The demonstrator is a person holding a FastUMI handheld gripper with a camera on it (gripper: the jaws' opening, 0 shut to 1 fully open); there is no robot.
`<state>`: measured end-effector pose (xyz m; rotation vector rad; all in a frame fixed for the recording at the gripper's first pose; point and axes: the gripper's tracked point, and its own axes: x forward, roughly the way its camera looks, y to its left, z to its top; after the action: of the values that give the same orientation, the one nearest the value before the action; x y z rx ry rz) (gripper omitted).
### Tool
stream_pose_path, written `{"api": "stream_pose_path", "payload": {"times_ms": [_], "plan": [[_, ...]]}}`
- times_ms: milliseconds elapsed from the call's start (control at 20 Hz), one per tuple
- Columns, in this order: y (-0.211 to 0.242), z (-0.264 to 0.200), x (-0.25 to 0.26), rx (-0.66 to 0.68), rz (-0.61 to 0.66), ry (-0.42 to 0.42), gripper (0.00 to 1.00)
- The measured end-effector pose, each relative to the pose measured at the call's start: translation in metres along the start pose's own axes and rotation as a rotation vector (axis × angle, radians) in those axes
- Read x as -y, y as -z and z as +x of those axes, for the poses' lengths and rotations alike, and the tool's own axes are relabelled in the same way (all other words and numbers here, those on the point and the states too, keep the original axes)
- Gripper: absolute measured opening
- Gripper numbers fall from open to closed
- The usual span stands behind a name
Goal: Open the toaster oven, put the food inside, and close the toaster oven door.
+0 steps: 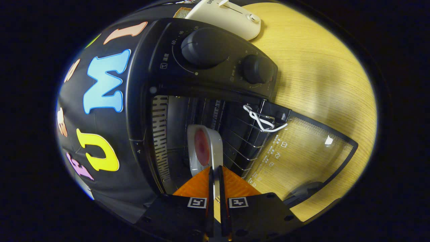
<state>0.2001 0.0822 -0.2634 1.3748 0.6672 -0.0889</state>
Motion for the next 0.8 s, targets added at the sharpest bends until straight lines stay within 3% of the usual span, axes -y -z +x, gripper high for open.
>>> {"api": "stream_pose_path", "payload": {"times_ms": [200,300,450,650,800], "plan": [[-0.005,-0.011,-0.009,0.025,-0.055,-0.041,0.31],[-0.001,-0.017,-0.013,-0.003,-0.046,-0.055,0.53],[0.01,-0.035,-0.006,-0.026,-0.113,-0.047,0.96],[0.033,-0.059,0.001,-0.094,-0.194,-0.026,0.97],[0.043,-0.073,0.009,-0.126,-0.327,0.006,0.97]]}}
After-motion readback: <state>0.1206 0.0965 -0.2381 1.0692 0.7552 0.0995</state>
